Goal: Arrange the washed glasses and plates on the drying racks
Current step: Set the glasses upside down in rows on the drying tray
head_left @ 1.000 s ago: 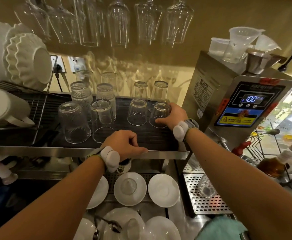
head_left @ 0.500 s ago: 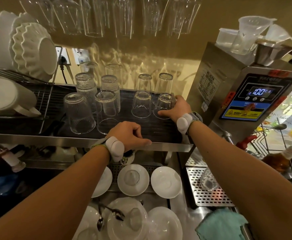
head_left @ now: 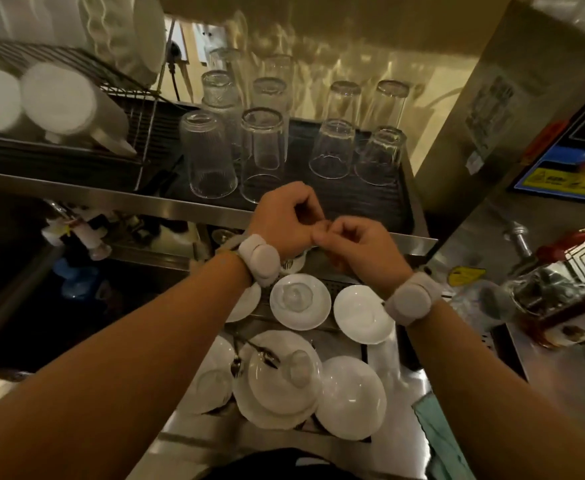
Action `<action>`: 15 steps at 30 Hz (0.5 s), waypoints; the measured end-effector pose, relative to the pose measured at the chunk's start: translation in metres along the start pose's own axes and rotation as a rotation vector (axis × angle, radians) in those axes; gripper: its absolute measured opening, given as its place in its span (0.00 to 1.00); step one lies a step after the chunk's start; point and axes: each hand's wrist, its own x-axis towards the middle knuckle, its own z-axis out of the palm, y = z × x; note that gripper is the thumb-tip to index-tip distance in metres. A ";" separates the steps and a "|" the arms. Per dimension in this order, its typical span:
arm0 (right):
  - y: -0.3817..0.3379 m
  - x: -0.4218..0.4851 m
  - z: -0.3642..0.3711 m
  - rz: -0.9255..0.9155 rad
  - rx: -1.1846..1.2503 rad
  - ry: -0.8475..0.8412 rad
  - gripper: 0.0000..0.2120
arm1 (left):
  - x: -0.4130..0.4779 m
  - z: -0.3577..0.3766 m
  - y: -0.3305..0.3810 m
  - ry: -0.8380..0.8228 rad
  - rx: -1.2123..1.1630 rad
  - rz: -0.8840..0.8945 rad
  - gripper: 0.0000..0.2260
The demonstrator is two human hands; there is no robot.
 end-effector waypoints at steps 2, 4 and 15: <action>0.025 -0.009 0.006 0.061 0.045 -0.001 0.12 | -0.023 0.000 -0.005 0.090 0.128 0.120 0.08; 0.053 -0.013 0.018 0.137 0.040 -0.006 0.10 | -0.048 -0.003 -0.019 0.129 0.239 0.154 0.07; 0.180 -0.038 0.088 0.528 -0.471 -0.237 0.26 | -0.184 -0.005 -0.123 -0.582 0.412 -0.710 0.21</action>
